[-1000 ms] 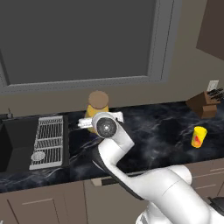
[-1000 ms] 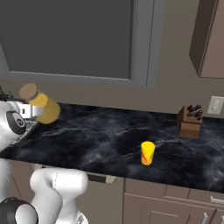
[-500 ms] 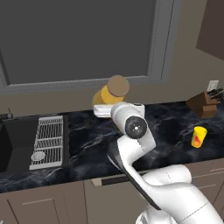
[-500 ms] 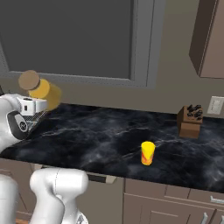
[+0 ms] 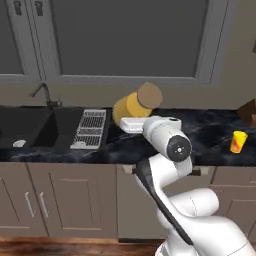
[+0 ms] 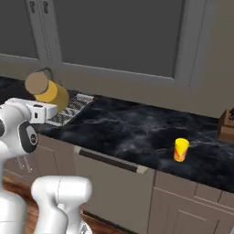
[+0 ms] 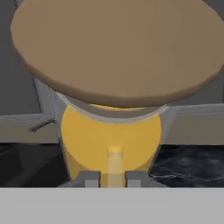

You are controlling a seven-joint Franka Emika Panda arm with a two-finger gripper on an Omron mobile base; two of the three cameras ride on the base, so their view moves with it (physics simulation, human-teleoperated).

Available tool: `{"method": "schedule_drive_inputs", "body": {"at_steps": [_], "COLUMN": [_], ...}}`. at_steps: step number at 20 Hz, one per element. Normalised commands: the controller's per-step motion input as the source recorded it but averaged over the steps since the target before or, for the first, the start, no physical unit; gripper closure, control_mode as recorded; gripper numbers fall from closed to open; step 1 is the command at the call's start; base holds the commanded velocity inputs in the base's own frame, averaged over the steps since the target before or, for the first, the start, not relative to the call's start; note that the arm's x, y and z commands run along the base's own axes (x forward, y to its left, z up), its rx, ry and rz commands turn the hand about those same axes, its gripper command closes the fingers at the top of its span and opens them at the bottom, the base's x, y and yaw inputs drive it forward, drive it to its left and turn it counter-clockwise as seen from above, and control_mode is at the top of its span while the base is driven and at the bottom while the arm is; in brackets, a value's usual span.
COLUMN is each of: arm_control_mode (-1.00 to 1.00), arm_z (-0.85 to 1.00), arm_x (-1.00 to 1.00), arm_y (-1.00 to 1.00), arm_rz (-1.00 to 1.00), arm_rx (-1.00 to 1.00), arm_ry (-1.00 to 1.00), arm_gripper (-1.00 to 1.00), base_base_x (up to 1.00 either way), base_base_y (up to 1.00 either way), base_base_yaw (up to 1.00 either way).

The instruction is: Place the pitcher and cup on the dining counter for serving.

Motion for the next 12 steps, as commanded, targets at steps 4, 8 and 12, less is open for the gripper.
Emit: {"method": "schedule_drive_inputs", "body": {"at_steps": [4, 8, 12], "arm_control_mode": [1.00, 1.00, 1.00], "arm_z": [0.00, 0.00, 0.00], "arm_x": [0.00, 0.00, 0.00], "arm_y": [0.00, 0.00, 0.00], "arm_rz": [0.00, 0.00, 0.00], "arm_rx": [0.00, 0.00, 0.00], "arm_ry": [0.00, 0.00, 0.00], "arm_gripper": [1.00, 1.00, 1.00], "base_base_x": [-0.72, -0.38, -0.19], "base_base_y": [0.03, 0.25, 0.37], "base_base_yaw": [0.91, 1.00, 1.00]}}
